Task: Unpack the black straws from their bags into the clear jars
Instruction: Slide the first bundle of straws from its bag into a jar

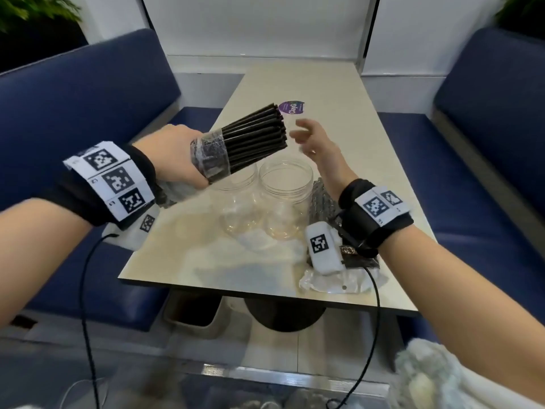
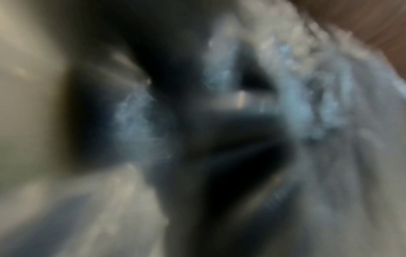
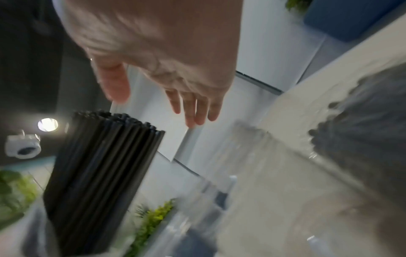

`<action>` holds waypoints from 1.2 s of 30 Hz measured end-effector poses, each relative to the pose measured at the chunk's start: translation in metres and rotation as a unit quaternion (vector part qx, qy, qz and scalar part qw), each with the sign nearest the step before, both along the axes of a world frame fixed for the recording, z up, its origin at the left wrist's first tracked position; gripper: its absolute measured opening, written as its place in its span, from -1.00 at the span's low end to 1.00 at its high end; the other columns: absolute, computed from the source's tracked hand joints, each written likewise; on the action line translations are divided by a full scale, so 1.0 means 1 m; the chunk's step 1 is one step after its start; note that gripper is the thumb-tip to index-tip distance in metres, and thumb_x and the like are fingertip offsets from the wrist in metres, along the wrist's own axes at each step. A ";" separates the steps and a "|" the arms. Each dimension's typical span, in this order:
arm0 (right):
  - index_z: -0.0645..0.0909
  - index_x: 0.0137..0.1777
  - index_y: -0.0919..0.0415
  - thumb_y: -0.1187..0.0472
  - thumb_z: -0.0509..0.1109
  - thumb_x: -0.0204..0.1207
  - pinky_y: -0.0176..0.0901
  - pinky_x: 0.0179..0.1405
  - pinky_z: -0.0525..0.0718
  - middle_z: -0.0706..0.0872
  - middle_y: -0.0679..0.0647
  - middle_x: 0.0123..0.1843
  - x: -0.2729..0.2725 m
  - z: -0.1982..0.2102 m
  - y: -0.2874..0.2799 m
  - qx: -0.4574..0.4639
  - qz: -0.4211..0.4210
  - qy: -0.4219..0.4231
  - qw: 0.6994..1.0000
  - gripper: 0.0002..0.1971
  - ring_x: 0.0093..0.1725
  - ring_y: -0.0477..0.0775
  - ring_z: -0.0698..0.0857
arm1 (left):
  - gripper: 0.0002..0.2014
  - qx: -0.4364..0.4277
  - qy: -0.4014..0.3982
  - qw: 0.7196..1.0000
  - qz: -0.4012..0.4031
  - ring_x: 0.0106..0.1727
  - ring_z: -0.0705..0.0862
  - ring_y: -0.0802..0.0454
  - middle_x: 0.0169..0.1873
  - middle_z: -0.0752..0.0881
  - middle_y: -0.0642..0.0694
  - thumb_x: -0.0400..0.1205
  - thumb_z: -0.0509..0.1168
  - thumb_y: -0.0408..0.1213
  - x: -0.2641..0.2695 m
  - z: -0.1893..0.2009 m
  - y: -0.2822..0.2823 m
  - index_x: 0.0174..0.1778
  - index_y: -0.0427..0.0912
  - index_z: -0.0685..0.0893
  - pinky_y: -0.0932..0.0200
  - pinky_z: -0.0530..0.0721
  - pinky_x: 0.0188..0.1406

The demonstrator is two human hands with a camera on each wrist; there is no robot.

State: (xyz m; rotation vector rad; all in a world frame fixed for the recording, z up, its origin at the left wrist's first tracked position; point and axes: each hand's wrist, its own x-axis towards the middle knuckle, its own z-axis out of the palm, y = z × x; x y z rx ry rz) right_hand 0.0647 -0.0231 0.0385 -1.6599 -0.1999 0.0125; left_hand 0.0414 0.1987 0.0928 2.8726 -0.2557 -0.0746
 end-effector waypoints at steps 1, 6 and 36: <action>0.22 0.51 0.21 0.16 0.27 0.16 -0.14 0.34 0.34 0.43 0.20 0.43 0.001 -0.008 -0.003 -0.065 0.000 0.000 0.998 -0.19 0.38 0.06 0.41 | -0.77 0.013 0.009 1.000 -0.001 -0.35 0.66 -0.11 -0.45 0.66 -0.07 0.29 0.53 -0.36 0.003 0.003 0.000 -0.27 -0.17 0.61 0.21 0.52 -0.35; -0.07 0.62 0.20 0.11 0.65 0.20 0.03 0.59 0.24 0.17 0.20 0.64 0.010 -0.045 -0.008 -0.281 0.019 -0.011 0.959 0.14 0.62 0.14 0.19 | -0.87 0.134 0.004 0.991 -0.010 -0.51 0.63 0.01 -0.53 0.66 -0.07 0.28 0.43 -0.34 0.019 0.012 -0.012 -0.34 -0.16 0.60 0.28 0.53 -0.56; 0.36 0.36 0.26 -0.04 0.66 0.10 -0.15 0.08 0.45 0.43 0.07 0.20 0.018 -0.061 -0.011 -0.305 -0.014 -0.064 0.950 -0.13 0.23 0.09 0.45 | -0.86 0.646 -0.049 0.738 -0.189 -0.25 0.59 0.07 -0.19 0.69 0.04 0.62 0.25 -0.31 0.072 0.016 -0.124 0.05 -0.02 0.60 0.19 0.33 -0.26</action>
